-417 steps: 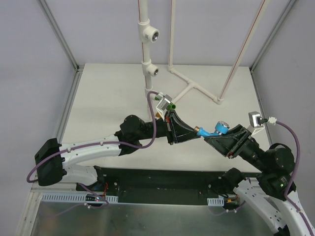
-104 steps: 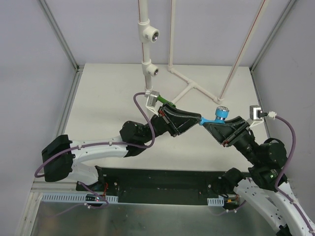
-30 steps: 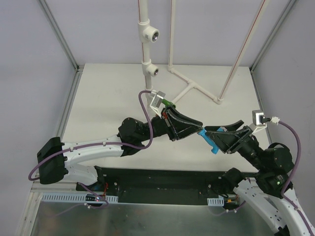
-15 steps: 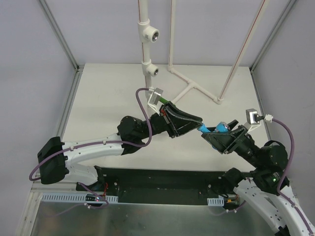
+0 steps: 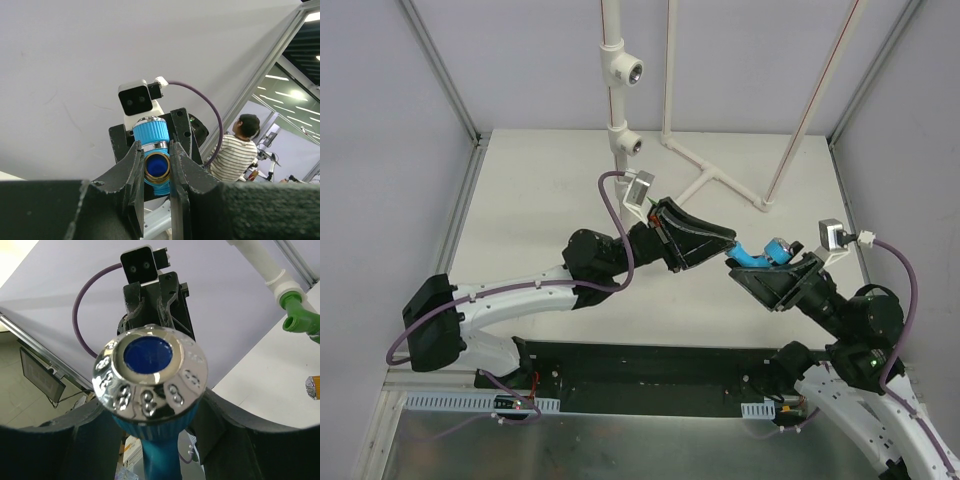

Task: Install the water faucets
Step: Adjust the water faucet.

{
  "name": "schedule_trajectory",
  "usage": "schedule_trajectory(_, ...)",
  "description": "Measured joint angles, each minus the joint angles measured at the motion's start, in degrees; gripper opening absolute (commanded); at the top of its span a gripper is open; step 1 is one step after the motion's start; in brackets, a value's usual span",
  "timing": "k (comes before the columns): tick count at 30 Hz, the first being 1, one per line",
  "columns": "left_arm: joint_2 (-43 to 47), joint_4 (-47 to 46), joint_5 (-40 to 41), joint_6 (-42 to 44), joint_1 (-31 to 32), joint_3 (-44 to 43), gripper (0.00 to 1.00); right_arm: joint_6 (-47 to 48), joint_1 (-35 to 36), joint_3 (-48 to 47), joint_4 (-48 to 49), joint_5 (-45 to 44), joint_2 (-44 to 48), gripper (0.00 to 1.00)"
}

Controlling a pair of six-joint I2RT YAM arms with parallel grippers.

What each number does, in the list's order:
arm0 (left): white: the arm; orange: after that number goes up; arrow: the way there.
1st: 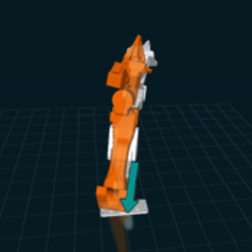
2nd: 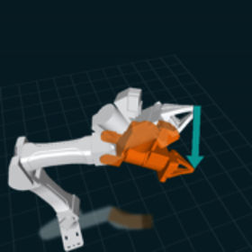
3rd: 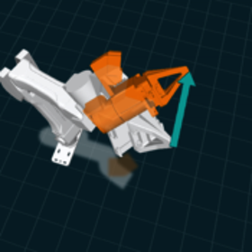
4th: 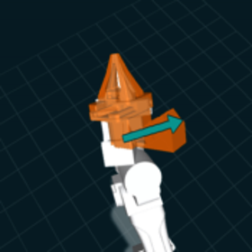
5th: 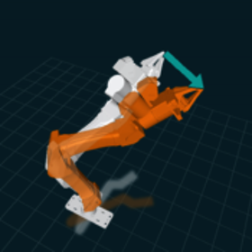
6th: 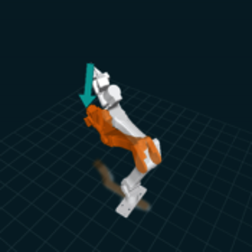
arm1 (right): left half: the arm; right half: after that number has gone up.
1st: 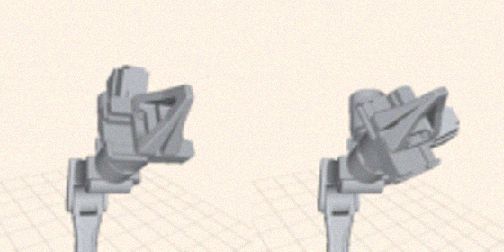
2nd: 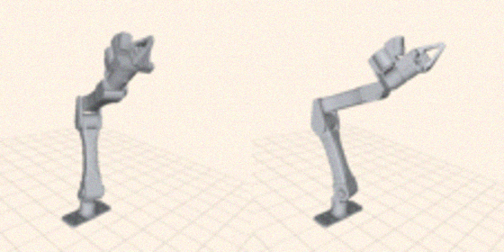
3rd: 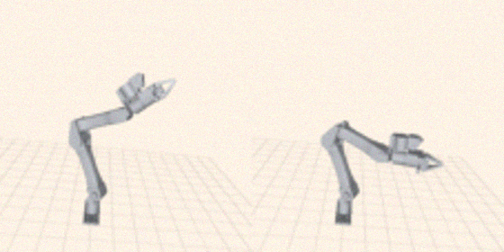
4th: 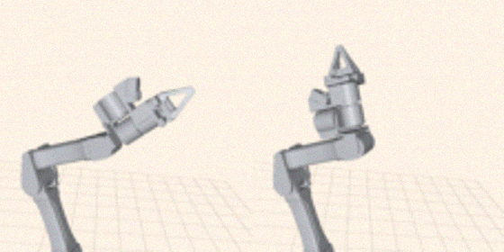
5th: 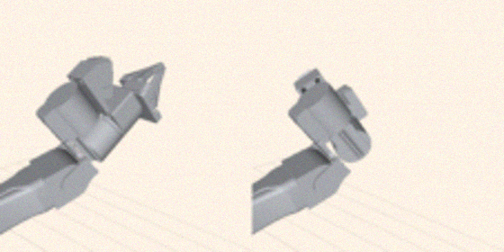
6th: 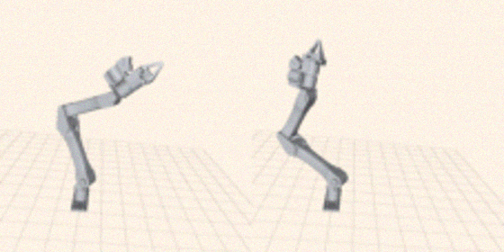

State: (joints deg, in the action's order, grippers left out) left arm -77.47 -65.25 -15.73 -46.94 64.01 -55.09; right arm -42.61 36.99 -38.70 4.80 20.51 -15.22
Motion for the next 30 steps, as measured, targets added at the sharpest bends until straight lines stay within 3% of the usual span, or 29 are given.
schedule_trajectory(15,-3.0,-2.2,-0.3,-0.1,-0.4,-2.0,0.00,-1.7,0.0,1.0,3.1,1.0,-1.5,0.53)
schedule_trajectory(17,-3.0,-2.5,-0.3,-0.1,-0.4,-2.0,0.00,-1.8,0.0,1.1,3.1,1.0,-1.5,0.45)
schedule_trajectory(22,-3.0,-3.0,-0.2,-0.2,-0.4,-2.0,0.00,-1.9,0.0,1.1,3.5,0.9,-1.5,0.00)
schedule_trajectory(30,-3.0,-3.0,-0.2,-0.2,-0.4,-2.0,0.00,-1.2,0.0,1.1,3.4,0.7,-1.4,0.00)
